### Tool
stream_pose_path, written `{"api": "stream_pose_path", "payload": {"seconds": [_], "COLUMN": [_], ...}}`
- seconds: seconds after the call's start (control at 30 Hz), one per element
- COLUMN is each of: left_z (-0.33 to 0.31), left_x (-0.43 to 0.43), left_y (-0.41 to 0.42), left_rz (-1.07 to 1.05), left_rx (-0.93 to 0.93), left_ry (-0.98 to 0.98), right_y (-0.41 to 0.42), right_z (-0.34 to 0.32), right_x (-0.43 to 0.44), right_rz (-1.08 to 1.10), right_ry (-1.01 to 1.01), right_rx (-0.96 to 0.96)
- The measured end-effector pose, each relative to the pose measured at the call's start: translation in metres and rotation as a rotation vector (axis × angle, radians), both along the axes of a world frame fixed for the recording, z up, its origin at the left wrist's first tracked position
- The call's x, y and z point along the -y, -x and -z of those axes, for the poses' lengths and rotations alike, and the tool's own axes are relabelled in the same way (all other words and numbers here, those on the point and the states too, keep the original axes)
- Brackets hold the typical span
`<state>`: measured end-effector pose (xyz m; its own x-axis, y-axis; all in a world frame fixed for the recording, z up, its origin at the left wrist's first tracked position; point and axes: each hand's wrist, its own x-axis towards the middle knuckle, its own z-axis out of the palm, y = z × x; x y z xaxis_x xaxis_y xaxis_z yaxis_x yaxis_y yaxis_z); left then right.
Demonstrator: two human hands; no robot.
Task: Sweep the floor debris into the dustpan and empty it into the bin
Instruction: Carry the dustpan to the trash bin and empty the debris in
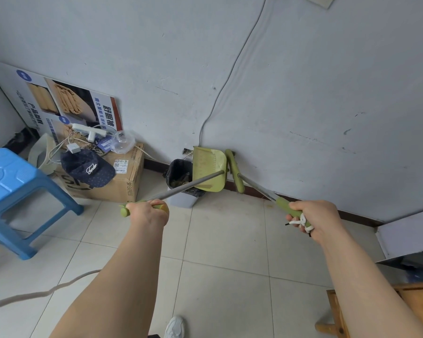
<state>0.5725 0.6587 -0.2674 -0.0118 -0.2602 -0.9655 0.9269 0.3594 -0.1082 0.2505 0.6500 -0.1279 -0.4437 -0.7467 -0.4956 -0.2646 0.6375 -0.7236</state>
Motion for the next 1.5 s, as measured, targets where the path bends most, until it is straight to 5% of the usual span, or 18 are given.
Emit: {"api": "stream_pose_path", "payload": {"seconds": [0.47,0.7,0.9,1.13,1.5], "left_z": [-0.002,-0.012,-0.048,-0.097,-0.154], "left_x": [-0.010,-0.003,0.006,0.015,0.044], "left_y": [0.005,0.000,-0.005,-0.008,0.006], "left_rz": [-0.147,0.023,0.278,0.693,1.492], "left_rx": [-0.117,-0.011,0.298,0.879,1.762], "left_ry": [0.011,0.018,0.060,0.085,0.493], "right_y": [0.000,0.000,0.005,0.013,0.025], "right_z": [0.000,-0.001,-0.004,-0.020,-0.103], "right_x": [0.001,0.002,-0.002,-0.011,-0.035], "right_rz": [0.006,0.012,0.041,0.107,0.205], "right_ry": [-0.009,-0.016,-0.020,-0.003,0.110], "right_rx": [0.000,0.008,0.043,0.136,0.295]}}
